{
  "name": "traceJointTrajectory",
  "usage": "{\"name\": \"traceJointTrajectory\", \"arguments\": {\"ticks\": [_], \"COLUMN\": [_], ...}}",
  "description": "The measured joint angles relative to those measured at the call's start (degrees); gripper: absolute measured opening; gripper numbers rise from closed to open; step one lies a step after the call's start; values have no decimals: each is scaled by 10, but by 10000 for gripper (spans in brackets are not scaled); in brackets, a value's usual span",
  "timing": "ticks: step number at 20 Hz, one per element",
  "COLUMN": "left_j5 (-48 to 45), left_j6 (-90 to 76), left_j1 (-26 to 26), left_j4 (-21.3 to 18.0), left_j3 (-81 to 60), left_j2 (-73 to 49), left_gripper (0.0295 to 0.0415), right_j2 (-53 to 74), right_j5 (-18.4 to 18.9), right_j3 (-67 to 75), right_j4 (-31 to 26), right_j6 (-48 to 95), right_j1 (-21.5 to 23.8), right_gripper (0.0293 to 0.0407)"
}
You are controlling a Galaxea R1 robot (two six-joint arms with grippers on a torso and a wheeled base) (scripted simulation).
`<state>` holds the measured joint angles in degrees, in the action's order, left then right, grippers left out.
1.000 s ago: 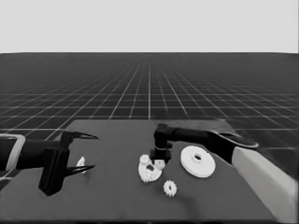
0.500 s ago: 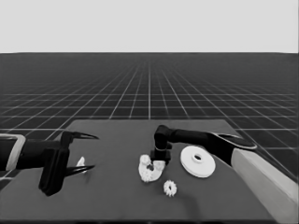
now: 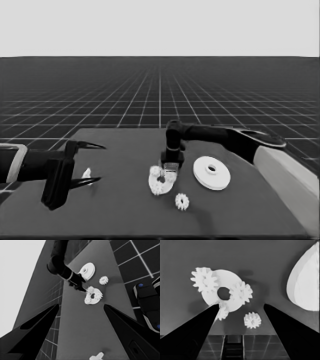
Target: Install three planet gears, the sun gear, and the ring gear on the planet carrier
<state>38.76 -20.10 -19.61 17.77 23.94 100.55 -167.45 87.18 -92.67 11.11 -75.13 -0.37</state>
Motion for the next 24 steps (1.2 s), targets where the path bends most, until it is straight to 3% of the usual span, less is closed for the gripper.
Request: {"name": "traceJointTrajectory", "arguments": {"ticks": [6, 7, 9, 16, 17, 19, 24], "left_j5": [0, 0, 0, 0, 0, 0, 0], "left_j6": [0, 0, 0, 0, 0, 0, 0], "left_j1": [0, 0, 0, 0, 0, 0, 0], "left_j4": [0, 0, 0, 0, 0, 0, 0], "left_j3": [0, 0, 0, 0, 0, 0, 0], "left_j2": [0, 0, 0, 0, 0, 0, 0], "left_gripper": [385, 385, 385, 385, 385, 385, 385], "right_j2": [1, 67, 114, 132, 130, 125, 122], "right_j5": [3, 17, 31, 39, 41, 34, 26], "right_j3": [2, 158, 283, 338, 320, 288, 267], "right_j4": [-10, -1, 6, 8, 70, 125, 149], "right_j6": [-1, -95, -167, -202, -185, -160, -145], "right_j1": [10, 5, -2, -4, -61, -121, -145], "right_gripper": [385, 385, 385, 385, 385, 385, 385]}}
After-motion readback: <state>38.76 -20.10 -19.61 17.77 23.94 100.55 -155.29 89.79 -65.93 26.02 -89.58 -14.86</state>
